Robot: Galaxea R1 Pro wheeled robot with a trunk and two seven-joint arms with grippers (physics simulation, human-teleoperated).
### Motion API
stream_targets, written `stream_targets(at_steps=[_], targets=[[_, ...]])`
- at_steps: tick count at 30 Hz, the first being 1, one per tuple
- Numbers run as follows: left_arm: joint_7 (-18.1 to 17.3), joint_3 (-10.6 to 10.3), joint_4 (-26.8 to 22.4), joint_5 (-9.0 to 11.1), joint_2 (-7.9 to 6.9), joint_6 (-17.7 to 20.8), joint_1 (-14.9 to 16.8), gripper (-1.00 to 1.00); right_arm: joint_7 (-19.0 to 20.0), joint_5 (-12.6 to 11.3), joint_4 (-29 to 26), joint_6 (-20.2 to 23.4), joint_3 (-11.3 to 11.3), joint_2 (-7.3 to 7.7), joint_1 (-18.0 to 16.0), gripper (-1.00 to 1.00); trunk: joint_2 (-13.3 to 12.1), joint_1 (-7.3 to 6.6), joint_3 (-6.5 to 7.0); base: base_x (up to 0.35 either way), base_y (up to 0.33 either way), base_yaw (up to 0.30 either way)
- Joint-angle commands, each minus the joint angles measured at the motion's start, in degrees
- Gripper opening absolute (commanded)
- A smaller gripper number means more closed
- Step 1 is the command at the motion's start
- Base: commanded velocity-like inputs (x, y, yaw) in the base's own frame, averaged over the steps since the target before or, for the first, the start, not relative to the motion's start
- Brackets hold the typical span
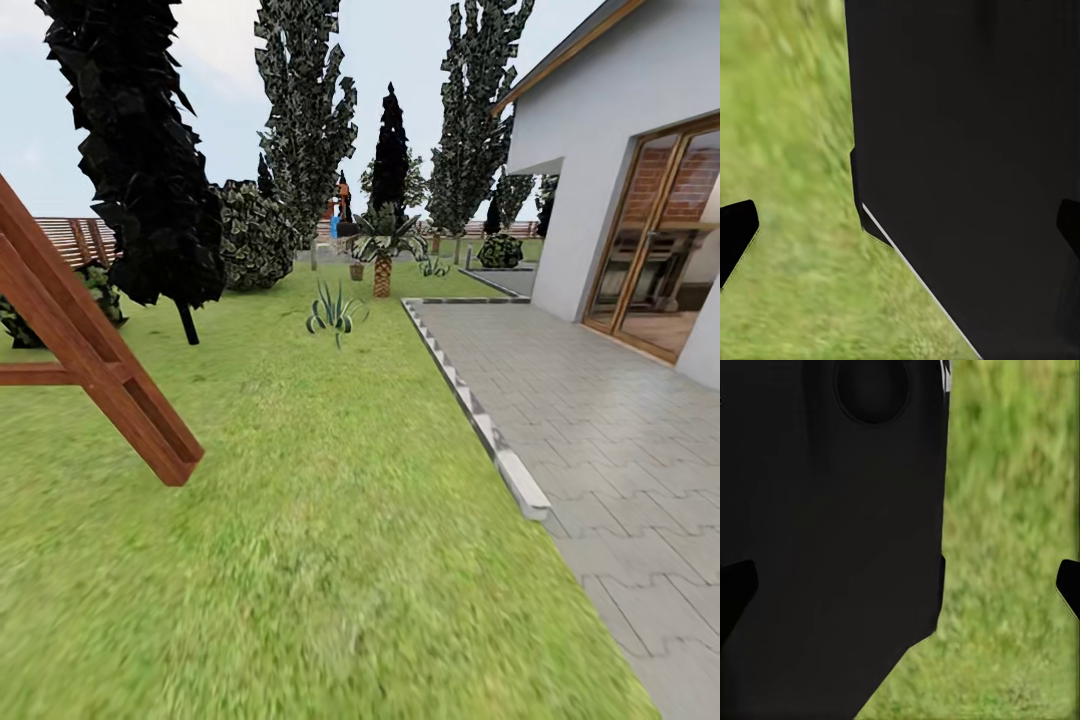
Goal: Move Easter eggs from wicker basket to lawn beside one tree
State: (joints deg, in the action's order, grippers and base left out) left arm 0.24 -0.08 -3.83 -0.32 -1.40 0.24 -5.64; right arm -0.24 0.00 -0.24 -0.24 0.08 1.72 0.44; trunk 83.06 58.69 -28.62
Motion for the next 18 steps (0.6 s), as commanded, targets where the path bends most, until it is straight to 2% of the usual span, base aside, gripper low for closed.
stream_targets(at_steps=[1,18], targets=[[0.02,-0.01,-0.12,-0.03,0.00,0.02,-0.04,1.00,-0.02,0.00,-0.04,-0.02,0.01,0.02,0.01,1.00,0.01,0.04,-0.03,0.333,0.000,0.000],[0.02,-0.01,-0.12,-0.03,0.00,0.02,-0.05,1.00,-0.02,0.07,-0.02,-0.02,0.01,-0.04,0.00,1.00,0.01,0.04,-0.03,0.333,0.000,0.000]])
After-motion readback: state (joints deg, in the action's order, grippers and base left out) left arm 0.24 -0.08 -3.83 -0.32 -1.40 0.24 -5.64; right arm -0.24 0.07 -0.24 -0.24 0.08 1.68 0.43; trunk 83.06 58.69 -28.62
